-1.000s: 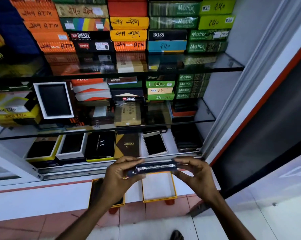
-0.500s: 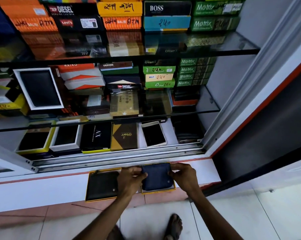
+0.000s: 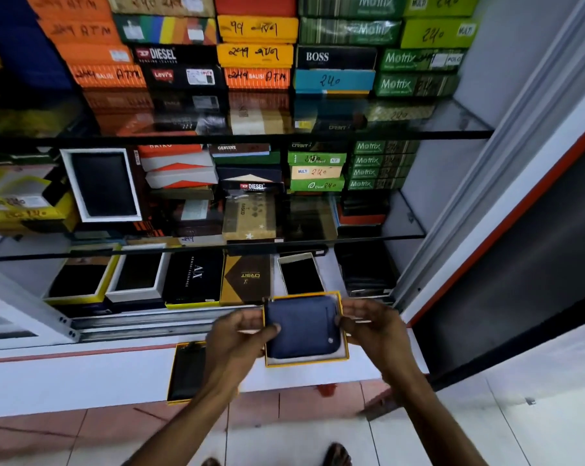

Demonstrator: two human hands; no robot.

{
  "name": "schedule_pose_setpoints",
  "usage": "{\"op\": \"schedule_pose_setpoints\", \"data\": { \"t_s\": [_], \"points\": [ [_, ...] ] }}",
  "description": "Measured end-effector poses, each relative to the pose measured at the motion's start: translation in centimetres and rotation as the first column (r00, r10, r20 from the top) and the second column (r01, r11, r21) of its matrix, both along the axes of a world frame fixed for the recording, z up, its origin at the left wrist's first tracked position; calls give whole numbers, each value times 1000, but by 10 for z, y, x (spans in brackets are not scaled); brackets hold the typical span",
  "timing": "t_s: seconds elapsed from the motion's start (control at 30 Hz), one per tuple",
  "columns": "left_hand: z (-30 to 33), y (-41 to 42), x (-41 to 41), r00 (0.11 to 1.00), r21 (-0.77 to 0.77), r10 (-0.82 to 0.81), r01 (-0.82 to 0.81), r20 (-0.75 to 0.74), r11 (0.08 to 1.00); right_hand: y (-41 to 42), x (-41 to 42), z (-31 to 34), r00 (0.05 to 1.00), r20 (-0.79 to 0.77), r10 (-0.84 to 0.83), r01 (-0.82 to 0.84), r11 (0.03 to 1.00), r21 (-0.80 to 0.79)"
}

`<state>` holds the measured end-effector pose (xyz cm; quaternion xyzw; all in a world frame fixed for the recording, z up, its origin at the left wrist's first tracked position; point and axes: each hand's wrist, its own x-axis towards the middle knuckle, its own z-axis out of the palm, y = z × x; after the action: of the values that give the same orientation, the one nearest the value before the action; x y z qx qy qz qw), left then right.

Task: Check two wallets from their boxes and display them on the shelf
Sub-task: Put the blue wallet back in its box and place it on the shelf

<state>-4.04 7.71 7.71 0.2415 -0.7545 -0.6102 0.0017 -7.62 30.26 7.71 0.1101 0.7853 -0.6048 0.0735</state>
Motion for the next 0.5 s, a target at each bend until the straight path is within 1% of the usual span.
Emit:
{"op": "schedule_pose_setpoints", "data": {
  "t_s": [0.07,0.13,0.2,0.27,0.4,0.5],
  "points": [
    [33,-8,-7,991,1,22,-22,-129,1000,-6,-7,38,996,-90,1,-11,993,-115],
    [65,-13,-20,968,47,51,-41,-247,998,-14,-19,74,986,-169,0,-34,979,-199],
    [96,-17,-36,936,65,69,-50,-344,997,-21,-33,104,971,-239,-10,-51,967,-248],
    [118,-19,-51,913,78,82,-56,-401,995,-28,-49,124,955,-293,-40,-45,960,-277],
    [138,-17,-88,867,65,106,-86,-487,994,-41,-87,144,922,-369,-120,23,966,-256],
    [135,-14,-123,852,9,98,-109,-515,994,-47,-123,134,928,-350,-128,66,981,-183]
  ]
}}
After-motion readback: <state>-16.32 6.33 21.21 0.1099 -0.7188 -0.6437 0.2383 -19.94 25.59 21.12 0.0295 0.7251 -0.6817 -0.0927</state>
